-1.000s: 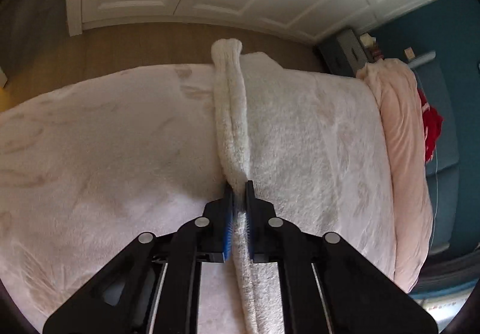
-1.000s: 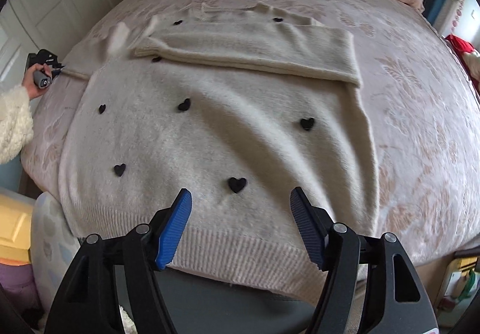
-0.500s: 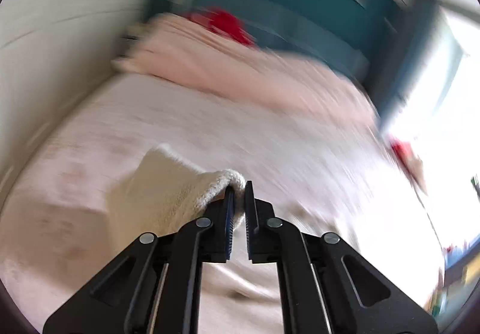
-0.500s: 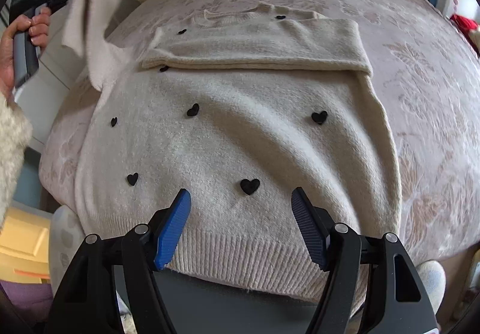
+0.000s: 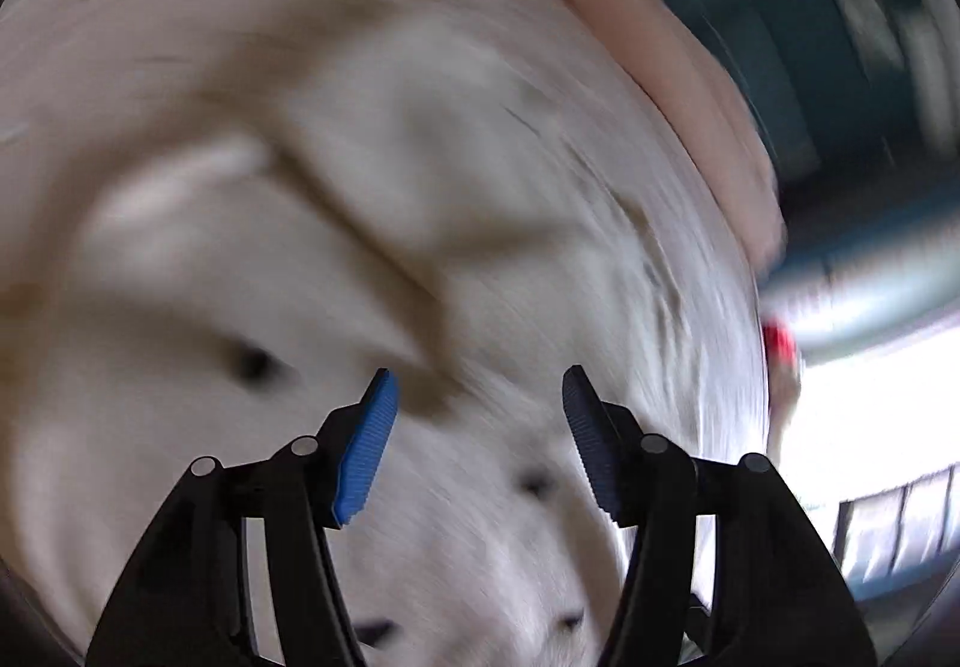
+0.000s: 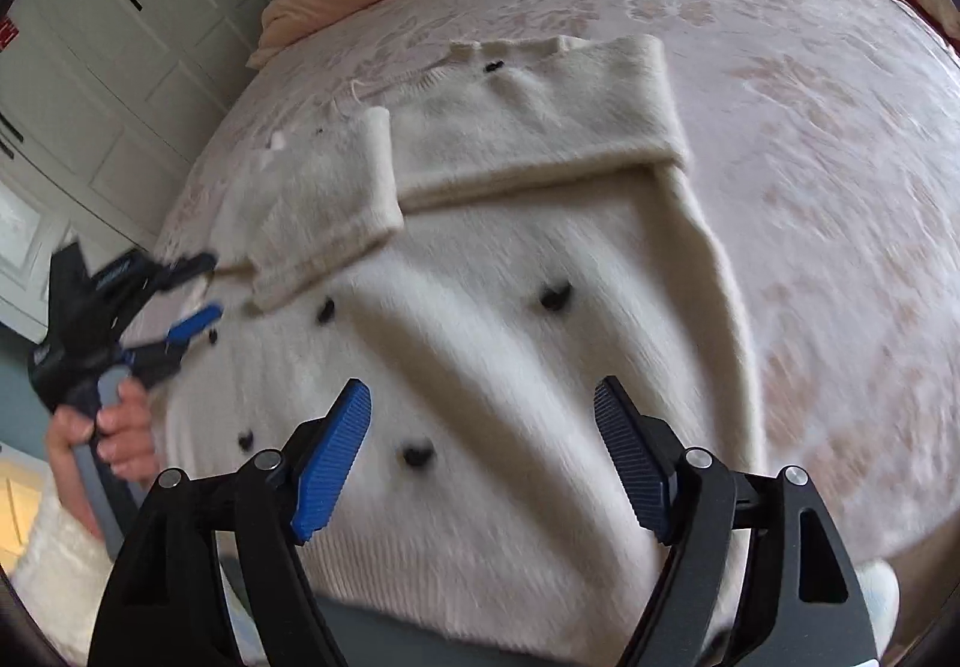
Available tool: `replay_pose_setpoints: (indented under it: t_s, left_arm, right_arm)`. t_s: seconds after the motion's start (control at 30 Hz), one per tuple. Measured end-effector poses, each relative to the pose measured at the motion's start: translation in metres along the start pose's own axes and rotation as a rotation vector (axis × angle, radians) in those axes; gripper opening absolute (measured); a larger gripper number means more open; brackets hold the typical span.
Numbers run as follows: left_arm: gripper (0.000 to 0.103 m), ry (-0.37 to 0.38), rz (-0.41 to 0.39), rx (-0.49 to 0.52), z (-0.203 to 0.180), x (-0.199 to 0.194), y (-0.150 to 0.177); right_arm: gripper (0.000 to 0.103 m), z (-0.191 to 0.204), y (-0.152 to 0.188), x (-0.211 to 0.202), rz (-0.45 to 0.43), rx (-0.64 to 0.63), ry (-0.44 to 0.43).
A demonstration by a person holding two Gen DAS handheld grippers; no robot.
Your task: Fold small clothes
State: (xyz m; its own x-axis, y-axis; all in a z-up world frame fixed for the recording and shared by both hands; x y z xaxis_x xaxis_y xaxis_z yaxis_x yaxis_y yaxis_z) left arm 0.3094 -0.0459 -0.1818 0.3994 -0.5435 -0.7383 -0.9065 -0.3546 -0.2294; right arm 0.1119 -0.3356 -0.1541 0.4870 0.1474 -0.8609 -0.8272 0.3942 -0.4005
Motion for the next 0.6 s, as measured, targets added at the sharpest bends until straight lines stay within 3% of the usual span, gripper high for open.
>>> replay_pose_setpoints:
  t_s: [0.1, 0.17, 0.3, 0.43, 0.47, 0.5, 0.53, 0.6]
  left_arm:
    - [0.055, -0.009, -0.007, -0.164, 0.035, 0.001, -0.034]
    - [0.055, -0.014, -0.013, -0.226, 0.051, 0.003, -0.051]
    - [0.055, 0.016, -0.002, -0.278, 0.057, 0.013, -0.074]
    - [0.055, 0.026, 0.019, -0.329, 0.056, 0.027, -0.071]
    - [0.055, 0.025, 0.008, -0.339, 0.06, 0.023, -0.069]
    - [0.055, 0.025, 0.0, -0.35, 0.063, 0.02, -0.071]
    - [0.055, 0.025, -0.005, -0.359, 0.064, 0.019, -0.071]
    - [0.055, 0.023, -0.011, -0.376, 0.067, 0.017, -0.073]
  right_arm:
    - [0.076, 0.04, -0.035, 0.031, -0.017, -0.143, 0.051]
    - [0.076, 0.085, -0.047, 0.048, -0.039, -0.332, 0.082]
    - [0.078, 0.16, -0.035, 0.091, -0.012, -0.716, 0.103]
    - [0.075, 0.182, -0.022, 0.143, 0.072, -0.873, 0.15]
    - [0.064, 0.181, -0.022, 0.153, 0.086, -0.88, 0.153]
    - [0.03, 0.18, -0.025, 0.157, 0.094, -0.867, 0.142]
    - [0.011, 0.179, -0.03, 0.158, 0.11, -0.829, 0.102]
    - [0.009, 0.173, -0.062, 0.138, 0.073, -0.657, 0.005]
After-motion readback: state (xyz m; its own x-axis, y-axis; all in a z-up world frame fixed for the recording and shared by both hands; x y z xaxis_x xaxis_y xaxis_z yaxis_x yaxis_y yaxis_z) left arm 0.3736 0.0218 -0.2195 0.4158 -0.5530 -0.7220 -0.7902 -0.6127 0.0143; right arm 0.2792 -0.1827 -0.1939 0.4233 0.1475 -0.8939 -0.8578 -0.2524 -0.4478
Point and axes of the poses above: each gripper's, at about its wrist camera, not at the fingertips, and x roughly the way its jaws point, z to its left, y to its underside, the point moved 9 cm from there along x, roughly the way its jaws point, and after that the axes turned 1 degree about -y, right-handed, at the moved point
